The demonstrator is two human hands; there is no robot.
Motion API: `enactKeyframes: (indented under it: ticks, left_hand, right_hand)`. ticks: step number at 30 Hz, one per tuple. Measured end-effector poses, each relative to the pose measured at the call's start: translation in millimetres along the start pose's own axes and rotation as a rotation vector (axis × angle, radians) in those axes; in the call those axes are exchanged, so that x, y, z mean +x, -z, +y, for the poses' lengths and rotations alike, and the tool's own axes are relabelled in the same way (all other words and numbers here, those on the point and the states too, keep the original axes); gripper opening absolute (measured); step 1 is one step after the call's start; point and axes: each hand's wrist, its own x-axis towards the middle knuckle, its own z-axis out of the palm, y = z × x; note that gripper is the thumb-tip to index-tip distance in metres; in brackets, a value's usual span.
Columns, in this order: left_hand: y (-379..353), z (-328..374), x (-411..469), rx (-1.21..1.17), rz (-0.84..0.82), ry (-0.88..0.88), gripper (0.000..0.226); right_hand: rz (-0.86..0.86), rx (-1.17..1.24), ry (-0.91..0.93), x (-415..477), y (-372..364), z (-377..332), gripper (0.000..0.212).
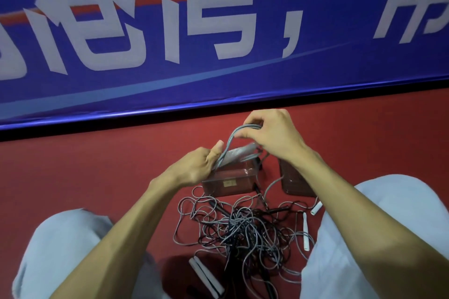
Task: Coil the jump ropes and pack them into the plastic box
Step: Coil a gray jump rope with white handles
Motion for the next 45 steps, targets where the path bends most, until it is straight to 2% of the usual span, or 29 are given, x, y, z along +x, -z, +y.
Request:
enactKeyframes:
  ticks: [3, 6, 8, 11, 13, 16, 19, 22, 25, 28, 30, 32, 36, 38, 42, 45]
  left_hand:
    - [-2.3, 9.4, -8.4, -0.021, -0.041, -0.081, 0.07]
    - [-3.7, 12.9, -15.8, 0.029, -0.079, -0.203, 0.059]
    - [-2.4, 11.9, -18.0, -0.012, -0.065, -0.266, 0.037]
    - [3.6, 9.4, -18.7, -0.129, 0.018, -0.299, 0.035]
    - [5.8, 8.9, -17.0, -0.189, 0.097, -0.29, 0.035]
    - [9.6, 6.3, -12.4, -0.316, 0.218, -0.235, 0.046]
    - [10.8, -0.8, -5.8, -0.363, 0.38, -0.226, 0.048]
    - [9.7, -5.3, 0.9, -0.485, 0.522, -0.136, 0.04]
    - [11.1, -6.3, 5.9, -0.678, 0.559, -0.01, 0.034]
    - [8.5, -9.7, 7.9, -0.652, 0.553, 0.077, 0.037]
    - [6.7, -12.0, 8.4, -0.55, 0.549, 0.125, 0.042]
    - [6.8, -14.7, 11.3, -0.399, 0.538, 0.158, 0.039]
    - [3.2, -21.2, 15.6, -0.13, 0.461, 0.204, 0.05]
    - [-1.0, -23.3, 17.2, 0.017, 0.397, 0.211, 0.05]
    - [-5.3, -14.8, 11.9, 0.156, 0.279, 0.204, 0.029]
    - [-9.8, -7.3, 4.0, 0.235, 0.26, 0.046, 0.03]
  right_hand:
    - [0.037, 0.004, -0.08, 0.8, -0.2, -1.2, 0.032]
    - [-0.047, 0.098, -0.19, 2.2, 0.6, -2.4, 0.028]
    - [-0.195, 0.326, -0.297, 2.0, 5.4, -0.7, 0.024]
    - [-0.348, 0.655, -0.405, 2.3, 14.3, 5.0, 0.01]
    - [-0.29, 0.84, -0.476, 4.6, 15.3, 7.2, 0.008]
    - [-0.214, 0.969, -0.552, 5.8, 9.4, 2.8, 0.022]
    - [-0.31, 0.921, -0.536, 2.2, -0.3, -1.3, 0.019]
    - [-0.522, 0.655, -0.424, -2.5, -2.4, -6.2, 0.019]
    - [-0.823, 0.378, -0.275, -11.5, -5.6, -19.0, 0.023]
    - [-1.027, 0.156, -0.232, -19.2, -7.9, -28.8, 0.027]
    - [-0.999, -0.056, -0.107, -18.8, -4.7, -29.2, 0.029]
    - [-0.899, -0.201, 0.055, -17.7, 1.0, -29.4, 0.027]
    - [-0.684, -0.249, 0.273, -17.5, 3.1, -30.4, 0.006]
    - [-0.589, -0.252, 0.325, -17.6, 3.2, -28.9, 0.011]
    - [-0.333, -0.291, 0.375, -15.6, 4.0, -21.6, 0.014]
    - [-0.212, -0.295, 0.341, -14.0, 1.5, -15.4, 0.015]
